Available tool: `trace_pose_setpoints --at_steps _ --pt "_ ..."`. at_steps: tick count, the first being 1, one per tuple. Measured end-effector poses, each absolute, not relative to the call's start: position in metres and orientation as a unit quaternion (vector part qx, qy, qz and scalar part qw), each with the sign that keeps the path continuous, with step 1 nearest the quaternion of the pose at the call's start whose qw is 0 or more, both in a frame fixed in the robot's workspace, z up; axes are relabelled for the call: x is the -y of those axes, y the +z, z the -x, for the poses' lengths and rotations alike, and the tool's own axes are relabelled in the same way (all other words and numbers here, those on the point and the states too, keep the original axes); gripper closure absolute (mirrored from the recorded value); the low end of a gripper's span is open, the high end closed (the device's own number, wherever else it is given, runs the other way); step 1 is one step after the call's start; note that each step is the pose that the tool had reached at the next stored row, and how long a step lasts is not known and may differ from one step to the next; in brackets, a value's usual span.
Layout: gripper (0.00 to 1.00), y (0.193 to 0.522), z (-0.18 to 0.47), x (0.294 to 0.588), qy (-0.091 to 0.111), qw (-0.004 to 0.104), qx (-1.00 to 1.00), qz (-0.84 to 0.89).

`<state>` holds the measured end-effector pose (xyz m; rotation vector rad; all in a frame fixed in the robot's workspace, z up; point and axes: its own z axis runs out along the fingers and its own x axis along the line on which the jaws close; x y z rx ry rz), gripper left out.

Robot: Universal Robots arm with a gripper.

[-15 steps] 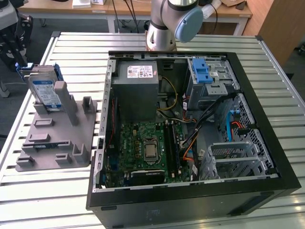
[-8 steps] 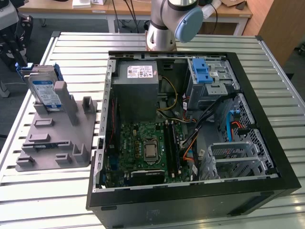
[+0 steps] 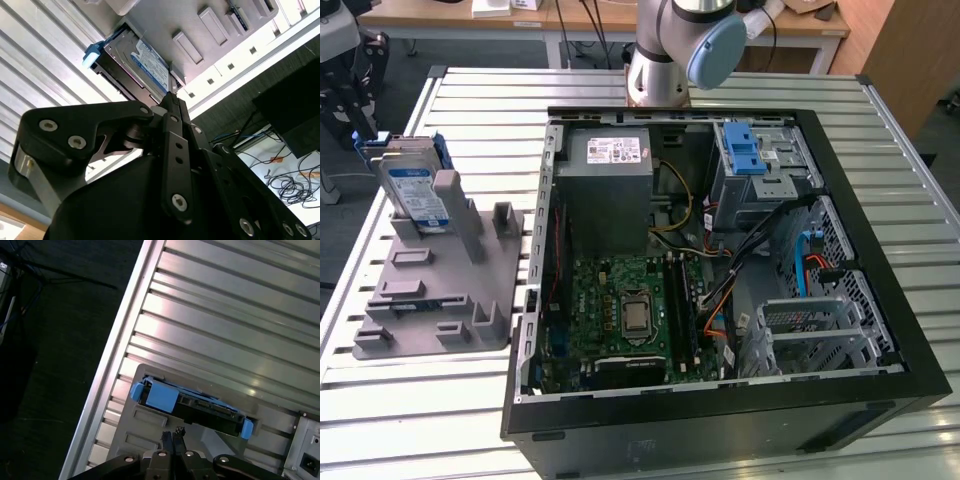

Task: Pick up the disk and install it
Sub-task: 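Pick up the disk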

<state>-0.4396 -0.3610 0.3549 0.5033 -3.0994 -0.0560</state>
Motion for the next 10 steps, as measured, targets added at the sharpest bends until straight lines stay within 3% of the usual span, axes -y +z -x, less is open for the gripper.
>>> trace_pose_setpoints --at_steps 10 --pt "0.85 0.3547 0.4396 0.361 -0.018 0.002 0.977 -0.212"
